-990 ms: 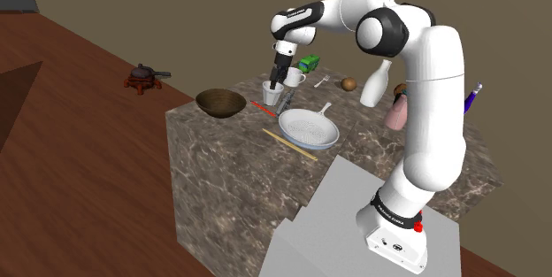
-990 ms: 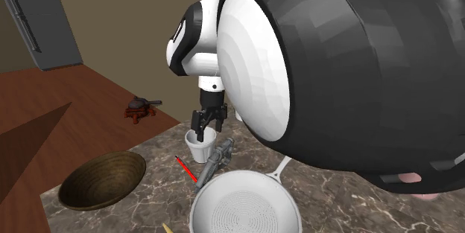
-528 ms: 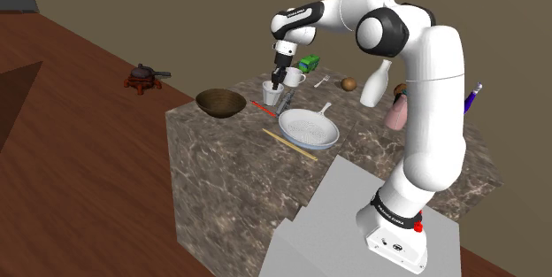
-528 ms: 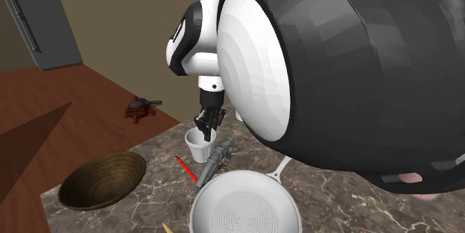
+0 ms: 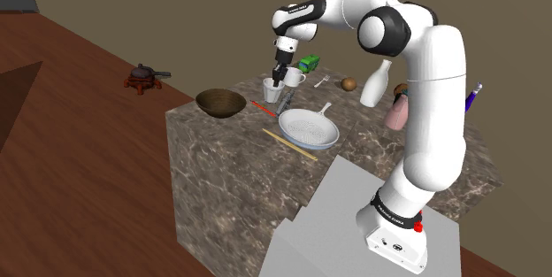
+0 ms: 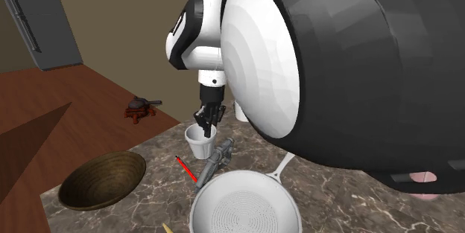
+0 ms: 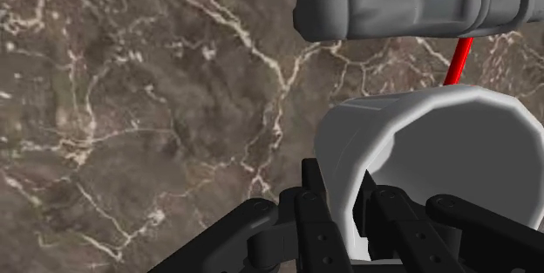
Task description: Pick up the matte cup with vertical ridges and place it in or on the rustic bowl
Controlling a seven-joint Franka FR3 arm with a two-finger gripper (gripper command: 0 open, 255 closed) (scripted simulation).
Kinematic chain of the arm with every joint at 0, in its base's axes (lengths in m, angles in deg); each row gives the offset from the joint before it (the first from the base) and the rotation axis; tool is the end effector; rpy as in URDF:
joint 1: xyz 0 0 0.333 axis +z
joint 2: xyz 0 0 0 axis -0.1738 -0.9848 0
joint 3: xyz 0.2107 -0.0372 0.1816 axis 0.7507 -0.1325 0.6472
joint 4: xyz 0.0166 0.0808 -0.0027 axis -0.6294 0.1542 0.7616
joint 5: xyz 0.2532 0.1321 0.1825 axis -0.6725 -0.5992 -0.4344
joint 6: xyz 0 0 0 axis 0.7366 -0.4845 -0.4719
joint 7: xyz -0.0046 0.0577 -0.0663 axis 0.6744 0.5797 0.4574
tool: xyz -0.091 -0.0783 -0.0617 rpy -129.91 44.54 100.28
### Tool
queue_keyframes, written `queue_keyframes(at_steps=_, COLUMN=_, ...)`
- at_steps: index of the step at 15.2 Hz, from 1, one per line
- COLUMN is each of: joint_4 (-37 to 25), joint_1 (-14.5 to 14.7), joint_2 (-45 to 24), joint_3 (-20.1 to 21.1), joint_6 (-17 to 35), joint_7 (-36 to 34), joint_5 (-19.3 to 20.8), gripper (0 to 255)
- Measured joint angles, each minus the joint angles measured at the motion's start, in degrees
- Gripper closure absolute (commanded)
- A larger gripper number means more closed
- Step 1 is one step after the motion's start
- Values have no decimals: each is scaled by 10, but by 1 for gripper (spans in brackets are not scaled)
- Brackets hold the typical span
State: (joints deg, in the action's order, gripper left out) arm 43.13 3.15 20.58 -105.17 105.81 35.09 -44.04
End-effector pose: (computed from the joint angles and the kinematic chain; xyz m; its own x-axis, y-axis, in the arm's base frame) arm 0.5711 -0.2019 0.3251 0.9797 0.1989 -0.0234 0.1906 -0.9617 -0.1968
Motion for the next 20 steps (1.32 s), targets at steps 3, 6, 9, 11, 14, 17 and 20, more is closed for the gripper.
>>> queue_keyframes(at_steps=3, joint_4=-10, joint_1=1, joint_2=8, joint_3=-1, joint_6=-17, joint_7=-5, joint_5=3, gripper=255)
queue_keyframes(at_steps=6, joint_4=-21, joint_1=1, joint_2=16, joint_3=-3, joint_6=-35, joint_7=-9, joint_5=7, gripper=255)
queue_keyframes(at_steps=9, joint_4=-41, joint_1=0, joint_2=19, joint_3=-4, joint_6=-58, joint_7=-14, joint_5=9, gripper=255)
queue_keyframes(at_steps=11, joint_4=-47, joint_1=0, joint_2=25, joint_3=-5, joint_6=-69, joint_7=-16, joint_5=11, gripper=255)
queue_keyframes(at_steps=14, joint_4=-71, joint_1=-2, joint_2=25, joint_3=-5, joint_6=-93, joint_7=-21, joint_5=13, gripper=255)
queue_keyframes(at_steps=17, joint_4=-88, joint_1=-5, joint_2=29, joint_3=-7, joint_6=-113, joint_7=-23, joint_5=14, gripper=255)
queue_keyframes(at_steps=20, joint_4=-108, joint_1=-5, joint_2=30, joint_3=-7, joint_6=-134, joint_7=-28, joint_5=15, gripper=255)
